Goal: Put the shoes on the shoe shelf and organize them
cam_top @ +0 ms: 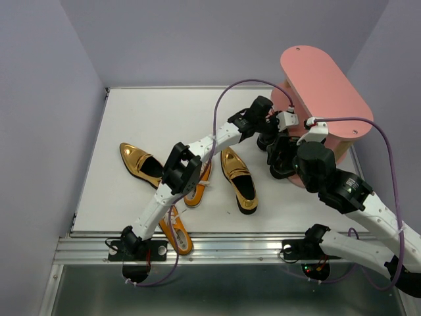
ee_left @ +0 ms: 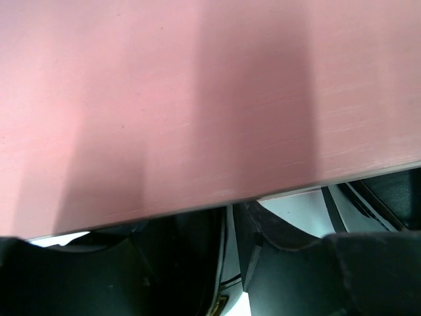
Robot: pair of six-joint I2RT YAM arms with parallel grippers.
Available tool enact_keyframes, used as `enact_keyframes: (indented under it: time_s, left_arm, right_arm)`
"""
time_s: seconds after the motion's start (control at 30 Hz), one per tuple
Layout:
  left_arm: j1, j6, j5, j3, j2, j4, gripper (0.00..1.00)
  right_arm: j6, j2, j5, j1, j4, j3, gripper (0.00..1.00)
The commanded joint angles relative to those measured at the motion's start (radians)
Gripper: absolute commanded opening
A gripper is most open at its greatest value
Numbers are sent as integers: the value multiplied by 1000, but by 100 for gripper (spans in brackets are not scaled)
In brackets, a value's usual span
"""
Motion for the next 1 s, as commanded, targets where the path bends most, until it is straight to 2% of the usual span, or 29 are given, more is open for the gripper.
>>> enact_keyframes:
  time_s: [0.0,0.4,0.43,0.47,0.77,0.97]
  left_arm:
    - [-9,0,12,16,-94,99,52]
    - [-12,21,-95,-177,-259,102,61]
    - [-11,18,-95,-209,-272,104,85]
    - [-12,20,-93,-226,-287,105,99]
    - [-12,-9,-201,-432,-459,138,99]
    - [-9,-57,-331,-640,-566,165,99]
  right_arm:
    - [13,-12,30,9,0,48,100]
    - [15,-3,20,9,9,51,100]
    - [13,-3,18,9,12,52,100]
    - [13,-1,18,9,13,52,100]
    - [8,-3,18,9,29,49,100]
    - [-2,-7,-2,9,49,49,100]
